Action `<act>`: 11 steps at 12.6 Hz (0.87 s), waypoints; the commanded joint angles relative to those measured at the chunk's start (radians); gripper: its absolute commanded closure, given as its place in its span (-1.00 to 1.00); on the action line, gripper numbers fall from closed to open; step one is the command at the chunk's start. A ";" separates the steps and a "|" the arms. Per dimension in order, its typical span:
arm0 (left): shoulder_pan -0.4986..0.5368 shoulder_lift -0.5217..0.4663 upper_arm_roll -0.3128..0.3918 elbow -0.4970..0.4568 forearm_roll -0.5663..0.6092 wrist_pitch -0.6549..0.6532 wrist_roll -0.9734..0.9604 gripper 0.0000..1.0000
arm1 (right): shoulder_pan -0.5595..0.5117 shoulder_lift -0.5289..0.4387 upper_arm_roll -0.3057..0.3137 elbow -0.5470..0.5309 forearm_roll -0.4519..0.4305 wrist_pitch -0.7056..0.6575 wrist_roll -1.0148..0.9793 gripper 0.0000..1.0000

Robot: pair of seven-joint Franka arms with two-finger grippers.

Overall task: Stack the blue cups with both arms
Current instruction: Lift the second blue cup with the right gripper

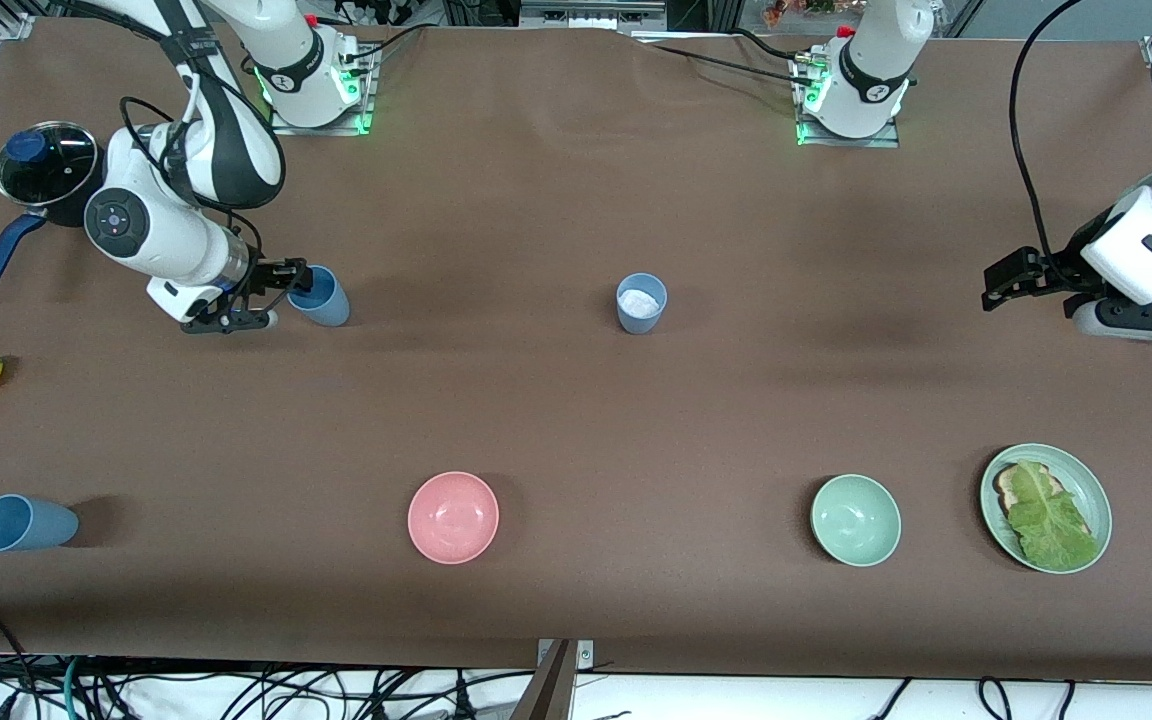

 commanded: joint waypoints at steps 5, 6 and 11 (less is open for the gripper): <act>-0.001 0.020 0.001 0.040 0.020 -0.028 0.014 -1.00 | 0.000 0.004 0.030 0.012 0.000 0.014 0.052 1.00; -0.001 0.020 0.001 0.040 0.020 -0.028 0.014 -1.00 | -0.001 0.005 0.042 0.047 0.000 -0.010 0.070 1.00; -0.004 0.020 0.000 0.040 0.020 -0.028 0.013 -1.00 | 0.086 0.079 0.045 0.386 0.007 -0.357 0.231 1.00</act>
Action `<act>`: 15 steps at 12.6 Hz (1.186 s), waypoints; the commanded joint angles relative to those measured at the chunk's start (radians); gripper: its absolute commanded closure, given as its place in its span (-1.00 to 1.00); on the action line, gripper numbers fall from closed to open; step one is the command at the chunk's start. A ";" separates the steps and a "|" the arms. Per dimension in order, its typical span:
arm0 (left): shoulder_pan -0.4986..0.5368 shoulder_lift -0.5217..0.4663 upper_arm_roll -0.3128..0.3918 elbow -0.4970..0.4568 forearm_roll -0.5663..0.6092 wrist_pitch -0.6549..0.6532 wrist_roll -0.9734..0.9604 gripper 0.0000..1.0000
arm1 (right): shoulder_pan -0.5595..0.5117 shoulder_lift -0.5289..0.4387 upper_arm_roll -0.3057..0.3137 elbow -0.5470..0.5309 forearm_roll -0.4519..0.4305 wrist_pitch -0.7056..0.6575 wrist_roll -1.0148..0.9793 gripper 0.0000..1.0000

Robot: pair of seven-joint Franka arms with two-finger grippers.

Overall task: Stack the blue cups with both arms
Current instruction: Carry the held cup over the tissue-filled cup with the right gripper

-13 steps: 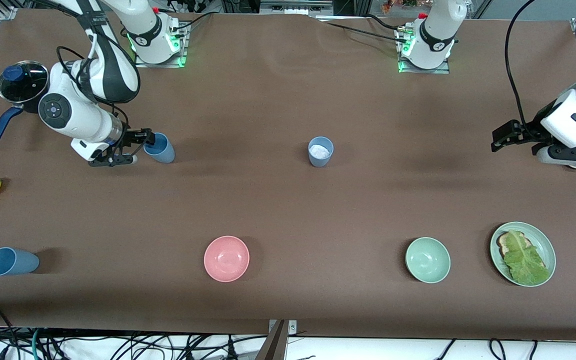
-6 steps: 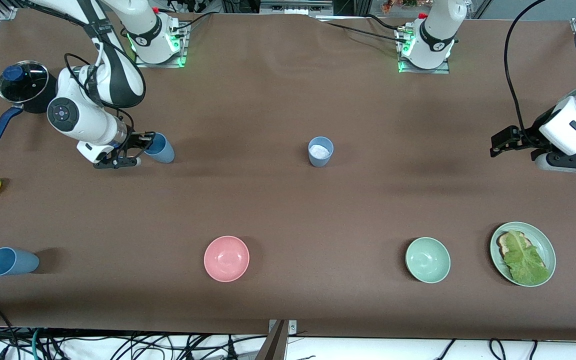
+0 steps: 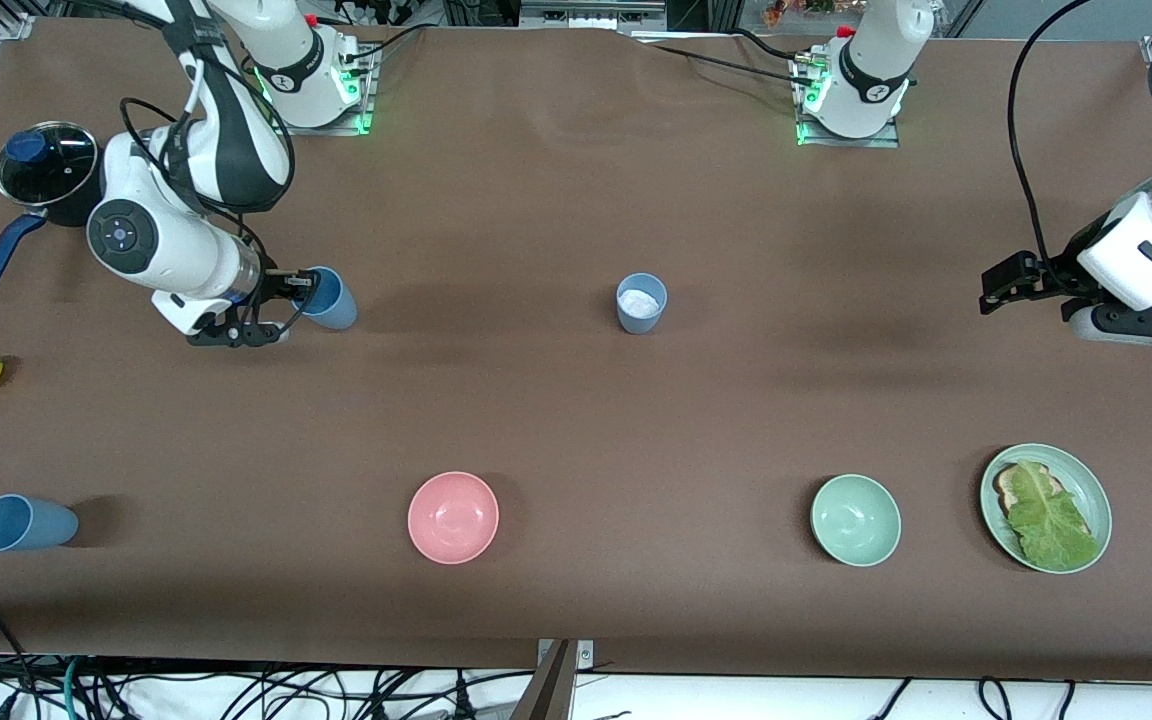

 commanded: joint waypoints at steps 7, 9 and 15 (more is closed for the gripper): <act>-0.006 0.015 0.001 0.034 0.020 -0.025 0.013 -1.00 | 0.372 0.250 0.002 0.521 0.091 -0.201 0.648 1.00; -0.008 0.015 -0.001 0.034 0.020 -0.025 0.013 -1.00 | 0.450 0.311 0.001 0.626 0.125 -0.200 0.781 1.00; -0.006 0.015 0.001 0.034 0.020 -0.025 0.013 -1.00 | 0.653 0.462 -0.001 0.862 0.127 -0.162 1.124 1.00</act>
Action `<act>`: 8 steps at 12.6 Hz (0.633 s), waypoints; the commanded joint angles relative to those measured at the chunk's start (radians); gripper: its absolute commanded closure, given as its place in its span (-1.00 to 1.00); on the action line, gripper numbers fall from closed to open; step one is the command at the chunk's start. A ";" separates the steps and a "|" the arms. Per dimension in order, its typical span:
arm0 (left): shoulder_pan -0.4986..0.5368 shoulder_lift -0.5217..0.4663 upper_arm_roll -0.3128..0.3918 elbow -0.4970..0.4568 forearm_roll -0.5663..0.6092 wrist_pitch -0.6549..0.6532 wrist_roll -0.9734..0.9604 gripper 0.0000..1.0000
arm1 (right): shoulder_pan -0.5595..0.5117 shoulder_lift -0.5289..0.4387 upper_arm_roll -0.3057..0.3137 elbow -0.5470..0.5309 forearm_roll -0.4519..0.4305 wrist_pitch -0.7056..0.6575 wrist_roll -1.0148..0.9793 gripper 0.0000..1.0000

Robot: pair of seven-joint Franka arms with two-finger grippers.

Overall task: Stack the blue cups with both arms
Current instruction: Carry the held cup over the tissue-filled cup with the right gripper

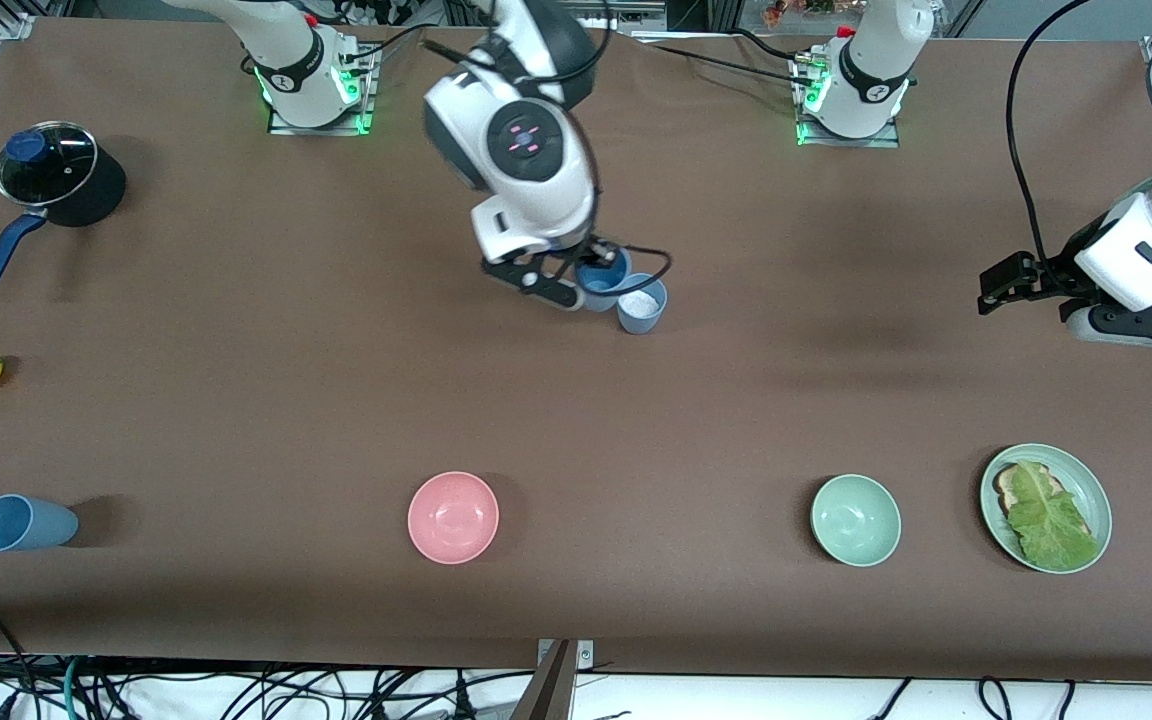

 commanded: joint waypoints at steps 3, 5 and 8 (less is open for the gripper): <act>-0.006 0.012 0.002 0.032 0.020 -0.025 0.013 -1.00 | 0.101 0.064 -0.015 0.082 -0.022 0.031 0.145 1.00; -0.006 0.012 0.002 0.032 0.020 -0.025 0.013 -1.00 | 0.099 0.069 -0.017 0.076 -0.029 0.031 0.139 1.00; -0.006 0.012 0.000 0.032 0.020 -0.025 0.013 -1.00 | 0.096 0.079 -0.017 0.073 -0.044 0.031 0.130 1.00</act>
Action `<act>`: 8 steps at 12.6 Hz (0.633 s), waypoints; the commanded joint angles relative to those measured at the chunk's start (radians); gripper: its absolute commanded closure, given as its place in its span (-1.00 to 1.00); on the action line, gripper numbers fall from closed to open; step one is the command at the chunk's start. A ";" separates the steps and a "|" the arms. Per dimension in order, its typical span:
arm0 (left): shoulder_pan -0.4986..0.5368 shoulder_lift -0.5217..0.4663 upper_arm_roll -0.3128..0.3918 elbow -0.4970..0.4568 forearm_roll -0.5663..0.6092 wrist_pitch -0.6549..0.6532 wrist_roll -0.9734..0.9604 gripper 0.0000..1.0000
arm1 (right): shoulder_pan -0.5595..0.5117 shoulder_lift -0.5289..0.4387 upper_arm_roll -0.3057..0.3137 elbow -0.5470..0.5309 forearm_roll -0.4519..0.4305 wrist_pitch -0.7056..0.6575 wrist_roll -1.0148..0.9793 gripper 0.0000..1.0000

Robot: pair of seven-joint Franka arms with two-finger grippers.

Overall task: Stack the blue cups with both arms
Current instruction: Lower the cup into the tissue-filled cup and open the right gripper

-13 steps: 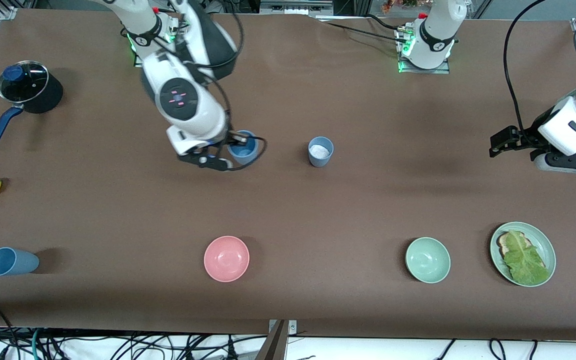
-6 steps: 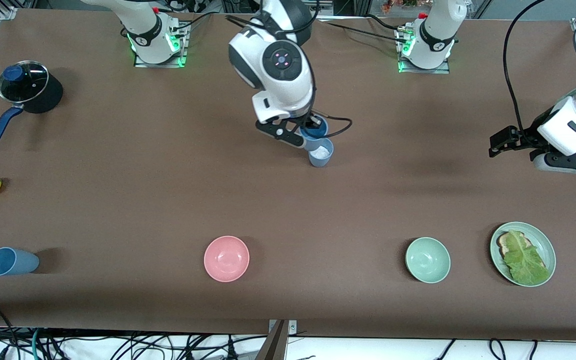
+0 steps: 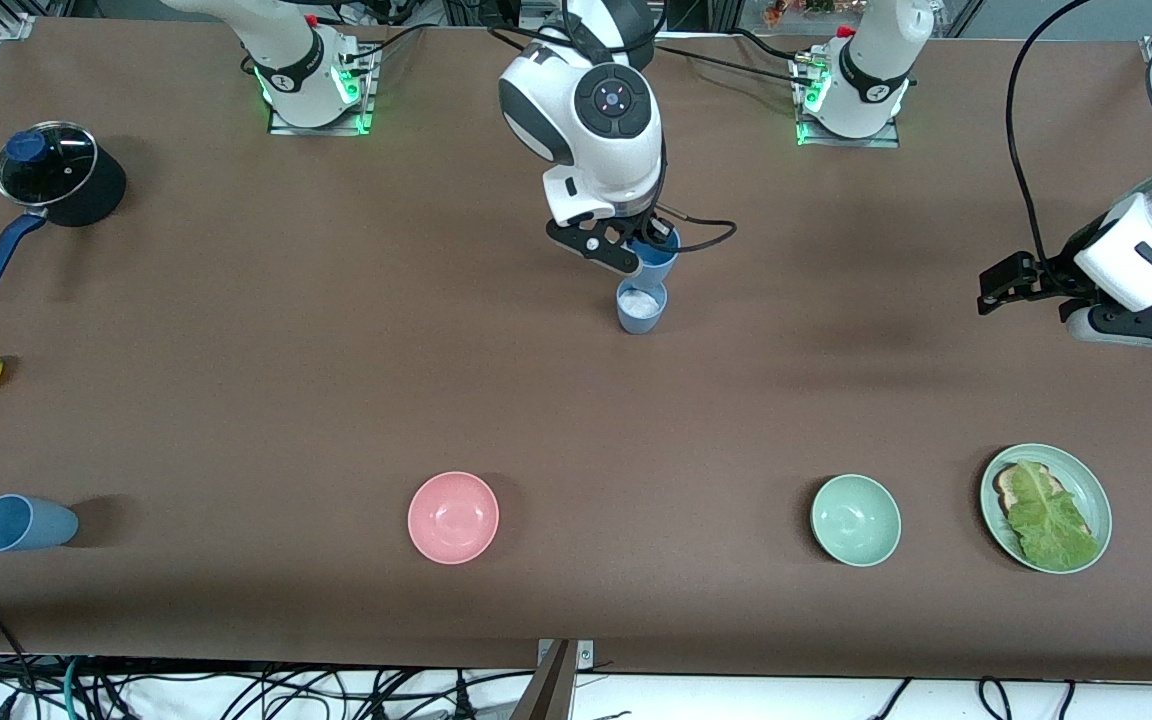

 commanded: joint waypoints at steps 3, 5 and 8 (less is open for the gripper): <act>-0.005 0.012 0.001 0.031 0.020 -0.025 0.013 -1.00 | -0.003 0.028 -0.003 0.035 -0.035 0.002 -0.003 1.00; -0.005 0.012 0.001 0.031 0.020 -0.025 0.013 -1.00 | -0.003 0.028 -0.005 0.035 -0.035 0.022 -0.003 1.00; -0.005 0.012 0.001 0.031 0.020 -0.025 0.013 -1.00 | -0.005 0.045 -0.005 0.035 -0.037 0.062 -0.002 1.00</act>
